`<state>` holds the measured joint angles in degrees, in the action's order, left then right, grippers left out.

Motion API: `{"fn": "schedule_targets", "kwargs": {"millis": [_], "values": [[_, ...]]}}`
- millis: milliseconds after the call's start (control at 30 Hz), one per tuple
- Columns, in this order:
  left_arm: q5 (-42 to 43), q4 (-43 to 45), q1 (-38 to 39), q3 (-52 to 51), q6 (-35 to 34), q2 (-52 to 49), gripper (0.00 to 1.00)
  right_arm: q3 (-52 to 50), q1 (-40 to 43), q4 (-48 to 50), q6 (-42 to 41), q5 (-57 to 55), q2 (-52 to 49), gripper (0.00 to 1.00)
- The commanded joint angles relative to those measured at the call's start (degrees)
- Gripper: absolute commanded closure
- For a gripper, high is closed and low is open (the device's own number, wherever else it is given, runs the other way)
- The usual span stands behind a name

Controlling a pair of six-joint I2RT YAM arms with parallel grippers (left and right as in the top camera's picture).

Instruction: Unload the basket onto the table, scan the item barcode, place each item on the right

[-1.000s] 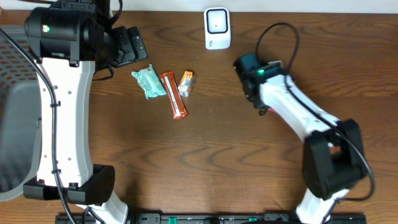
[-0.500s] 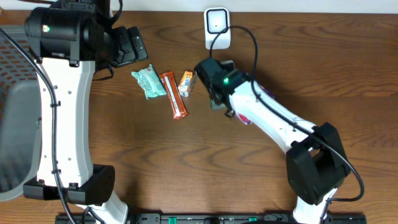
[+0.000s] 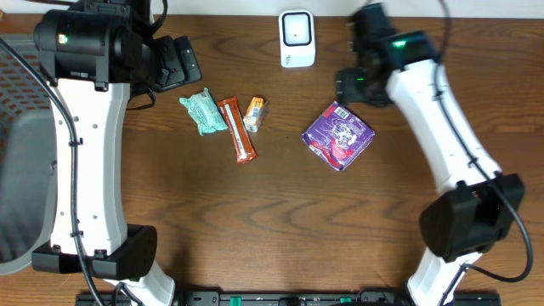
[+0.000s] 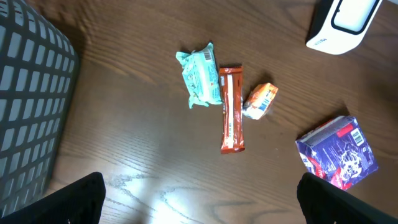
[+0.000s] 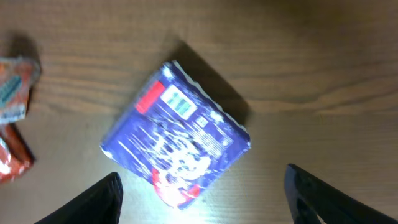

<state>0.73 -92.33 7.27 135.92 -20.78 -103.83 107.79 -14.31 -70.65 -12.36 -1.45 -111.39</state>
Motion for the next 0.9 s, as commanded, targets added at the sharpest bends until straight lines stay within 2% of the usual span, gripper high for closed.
{"fn": "schedule_targets", "kwargs": {"millis": [0,33,100,200,300,433,567,600,733,867], "values": [[-0.33,-4.44,-0.24,0.11,0.09,-0.31,0.02,-3.78,5.16,-0.15,13.07,20.63,-2.21,0.3],[-0.33,-4.44,-0.24,0.11,0.09,-0.31,0.02,-5.31,6.36,-0.17,16.24,25.88,-2.62,0.34],[-0.33,-4.44,-0.24,0.11,0.09,-0.31,0.02,-7.8,7.45,-0.31,20.39,32.83,-3.02,0.37],[-0.33,-4.44,-0.24,0.11,0.09,-0.31,0.02,-10.05,6.8,0.15,21.68,32.37,-3.08,0.3],[-0.33,-4.44,-0.24,0.11,0.09,-0.31,0.02,-10.01,4.0,0.92,19.98,26.95,-2.82,0.28],[-0.33,-4.44,-0.24,0.11,0.09,-0.31,0.02,-9.97,-2.51,2.6,13.92,12.52,-2.71,0.24],[-0.33,-4.44,-0.24,0.11,0.09,-0.31,0.02,-9.99,-8.68,3.87,8.26,-1.62,-2.73,0.14],[-0.33,-4.44,-0.24,0.11,0.09,-0.31,0.02,-9.99,-10.1,4.11,6.6,-5.62,-2.73,0.01],[-0.33,-4.44,-0.24,0.11,0.09,-0.31,0.02,-9.99,-14.43,4.79,4.7,-15.72,-2.73,0.01],[-0.33,-4.44,-0.24,0.11,0.09,-0.31,0.02,-9.99,-17.68,5.64,4.72,-16.65,-2.73,0.01]]}}
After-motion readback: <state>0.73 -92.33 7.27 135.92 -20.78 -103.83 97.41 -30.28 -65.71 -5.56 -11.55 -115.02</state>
